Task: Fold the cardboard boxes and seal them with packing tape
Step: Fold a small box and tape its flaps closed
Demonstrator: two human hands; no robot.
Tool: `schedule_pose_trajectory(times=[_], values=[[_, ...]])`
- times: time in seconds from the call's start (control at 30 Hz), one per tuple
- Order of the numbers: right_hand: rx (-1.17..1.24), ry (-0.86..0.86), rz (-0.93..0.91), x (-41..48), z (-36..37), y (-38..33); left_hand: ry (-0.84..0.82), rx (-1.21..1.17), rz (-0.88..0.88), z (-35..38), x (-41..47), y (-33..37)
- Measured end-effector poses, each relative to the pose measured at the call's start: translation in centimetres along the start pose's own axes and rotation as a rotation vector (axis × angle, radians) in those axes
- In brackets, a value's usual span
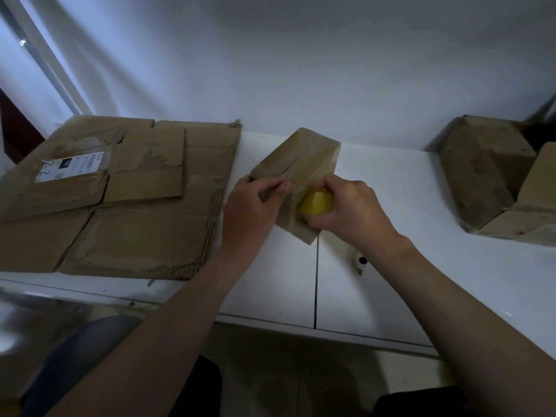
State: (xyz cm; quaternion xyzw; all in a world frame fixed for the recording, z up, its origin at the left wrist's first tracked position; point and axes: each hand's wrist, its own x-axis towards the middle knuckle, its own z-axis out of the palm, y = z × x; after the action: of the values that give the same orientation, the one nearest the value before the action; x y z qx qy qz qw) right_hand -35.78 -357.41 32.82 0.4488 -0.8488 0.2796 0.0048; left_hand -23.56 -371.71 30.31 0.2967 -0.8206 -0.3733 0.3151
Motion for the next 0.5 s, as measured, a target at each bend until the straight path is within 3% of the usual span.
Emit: schedule_pose_trajectory(times=[0.17, 0.3, 0.5], values=[[0.008, -0.022, -0.050, 0.8, 0.4, -0.4, -0.055, 0.013, -0.032, 0.0, 0.0, -0.1], [0.036, -0.008, -0.053, 0.7, 0.9, 0.2, -0.010, 0.074, -0.004, 0.8, 0.2, -0.5], [0.021, -0.162, -0.011, 0.9, -0.5, 0.8, 0.036, 0.101, 0.059, 1.1, 0.6, -0.5]])
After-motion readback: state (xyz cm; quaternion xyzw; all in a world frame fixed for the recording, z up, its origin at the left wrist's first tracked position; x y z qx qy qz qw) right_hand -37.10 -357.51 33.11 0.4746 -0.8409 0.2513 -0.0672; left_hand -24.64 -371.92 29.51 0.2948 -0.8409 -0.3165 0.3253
